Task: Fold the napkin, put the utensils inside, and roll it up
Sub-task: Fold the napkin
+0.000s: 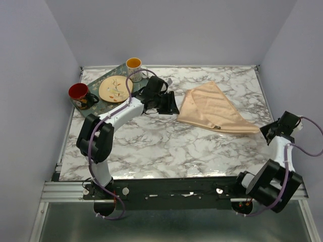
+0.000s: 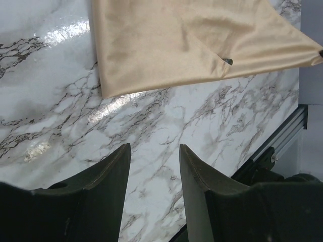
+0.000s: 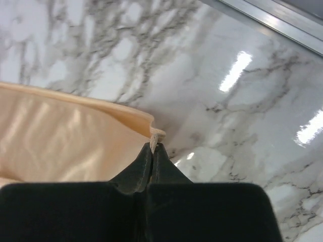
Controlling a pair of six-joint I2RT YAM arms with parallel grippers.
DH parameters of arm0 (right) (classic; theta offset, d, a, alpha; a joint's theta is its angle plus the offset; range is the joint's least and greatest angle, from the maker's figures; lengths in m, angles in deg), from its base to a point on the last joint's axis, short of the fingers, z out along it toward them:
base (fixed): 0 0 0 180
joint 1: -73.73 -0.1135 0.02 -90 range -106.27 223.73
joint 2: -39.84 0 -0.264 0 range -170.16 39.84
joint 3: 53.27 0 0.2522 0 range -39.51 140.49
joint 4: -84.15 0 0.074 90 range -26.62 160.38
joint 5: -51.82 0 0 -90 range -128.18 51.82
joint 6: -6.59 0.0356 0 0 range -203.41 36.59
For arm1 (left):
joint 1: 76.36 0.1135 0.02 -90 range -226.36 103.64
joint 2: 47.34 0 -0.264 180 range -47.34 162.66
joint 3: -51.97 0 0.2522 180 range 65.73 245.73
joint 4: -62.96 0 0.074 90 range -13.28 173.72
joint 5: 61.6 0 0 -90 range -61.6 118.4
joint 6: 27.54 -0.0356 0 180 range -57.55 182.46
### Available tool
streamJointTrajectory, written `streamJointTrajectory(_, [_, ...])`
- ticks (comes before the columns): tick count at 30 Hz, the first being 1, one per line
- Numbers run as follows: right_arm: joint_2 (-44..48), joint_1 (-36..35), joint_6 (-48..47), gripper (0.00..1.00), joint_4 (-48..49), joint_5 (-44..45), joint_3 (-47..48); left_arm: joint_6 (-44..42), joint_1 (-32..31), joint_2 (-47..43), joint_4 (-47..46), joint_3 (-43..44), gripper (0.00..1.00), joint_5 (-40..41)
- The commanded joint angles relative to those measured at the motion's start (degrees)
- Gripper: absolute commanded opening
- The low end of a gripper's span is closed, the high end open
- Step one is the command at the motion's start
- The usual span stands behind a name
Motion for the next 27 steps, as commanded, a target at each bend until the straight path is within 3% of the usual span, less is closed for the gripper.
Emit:
streamJointTrajectory(1, [6.7, -9.3, -5.7, 0.01, 2.2, -2.0, 1.6, 1.4, 1.1, 2.5, -2.4, -0.5, 0.52, 0.1])
streamJointTrajectory(13, [-1.0, -39.1, -8.0, 0.01, 1.4, -4.9, 11.8, 3.6, 2.1, 3.9, -3.9, -0.9, 0.52, 0.2])
streamJointTrajectory(19, [-9.2, -47.9, -5.9, 0.01, 2.1, -6.1, 18.1, 4.3, 2.7, 4.6, -4.2, -1.1, 0.52, 0.8])
streamJointTrajectory(27, [-16.1, -53.5, -4.2, 0.01, 2.8, -6.5, 24.6, 4.3, 3.8, 5.7, -4.2, -1.6, 0.52, 1.4])
